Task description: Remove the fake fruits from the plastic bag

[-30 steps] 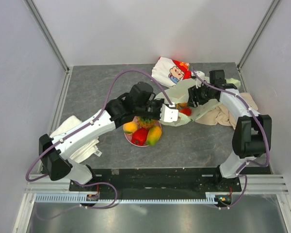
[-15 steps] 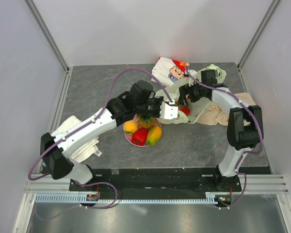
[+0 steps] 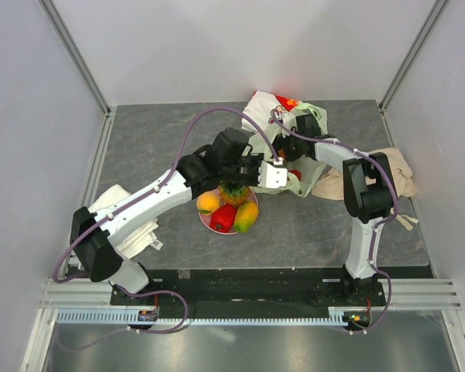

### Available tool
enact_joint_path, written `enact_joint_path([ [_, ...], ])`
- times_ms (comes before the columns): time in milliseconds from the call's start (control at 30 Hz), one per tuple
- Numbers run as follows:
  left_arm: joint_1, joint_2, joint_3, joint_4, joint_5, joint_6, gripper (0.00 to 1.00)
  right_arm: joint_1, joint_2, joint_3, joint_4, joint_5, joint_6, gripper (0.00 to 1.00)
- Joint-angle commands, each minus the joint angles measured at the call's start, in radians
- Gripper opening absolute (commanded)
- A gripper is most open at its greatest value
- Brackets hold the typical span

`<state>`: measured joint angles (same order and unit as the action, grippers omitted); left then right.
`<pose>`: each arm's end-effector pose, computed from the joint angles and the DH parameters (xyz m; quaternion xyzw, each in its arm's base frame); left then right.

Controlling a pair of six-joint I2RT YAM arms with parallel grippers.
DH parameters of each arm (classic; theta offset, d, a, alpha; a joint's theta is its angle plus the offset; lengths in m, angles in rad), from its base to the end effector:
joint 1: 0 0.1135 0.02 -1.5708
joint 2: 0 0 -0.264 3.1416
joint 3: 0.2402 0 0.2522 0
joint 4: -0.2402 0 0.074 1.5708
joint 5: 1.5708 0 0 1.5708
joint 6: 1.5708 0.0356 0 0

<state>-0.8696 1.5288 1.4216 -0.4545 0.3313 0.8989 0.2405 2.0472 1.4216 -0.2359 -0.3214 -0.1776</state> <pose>0.2170 -0.2749 0.3534 0.7183 0.4856 -0.1373 0.4789 0.4295 0.1169 0.1715 -0.2465 0.8940 0.1608 0.3379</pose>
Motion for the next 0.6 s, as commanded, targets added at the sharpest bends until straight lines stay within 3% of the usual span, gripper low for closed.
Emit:
enact_joint_path([
  [0, 0.007, 0.001, 0.042, 0.034, -0.005, -0.014, 0.02, -0.006, 0.010, 0.037, 0.158, 0.031, 0.088, 0.98],
  [200, 0.009, 0.007, 0.051, 0.014, -0.005, -0.015, 0.02, -0.003, 0.091, 0.097, 0.207, 0.025, 0.178, 0.98],
  [267, 0.012, 0.008, 0.054, 0.011, -0.008, -0.014, 0.02, -0.004, 0.131, 0.138, 0.187, 0.056, 0.178, 0.92],
  [367, 0.017, 0.013, 0.059, 0.005, -0.012, -0.014, 0.02, -0.004, 0.122, 0.149, 0.173, 0.027, 0.187, 0.71],
  [467, 0.020, 0.016, 0.066, 0.005, -0.018, -0.017, 0.02, -0.015, 0.045, 0.140, 0.123, -0.010, 0.138, 0.58],
  [567, 0.027, 0.019, 0.073, 0.016, -0.032, -0.023, 0.02, -0.047, -0.071, 0.123, 0.003, -0.082, 0.087, 0.55],
])
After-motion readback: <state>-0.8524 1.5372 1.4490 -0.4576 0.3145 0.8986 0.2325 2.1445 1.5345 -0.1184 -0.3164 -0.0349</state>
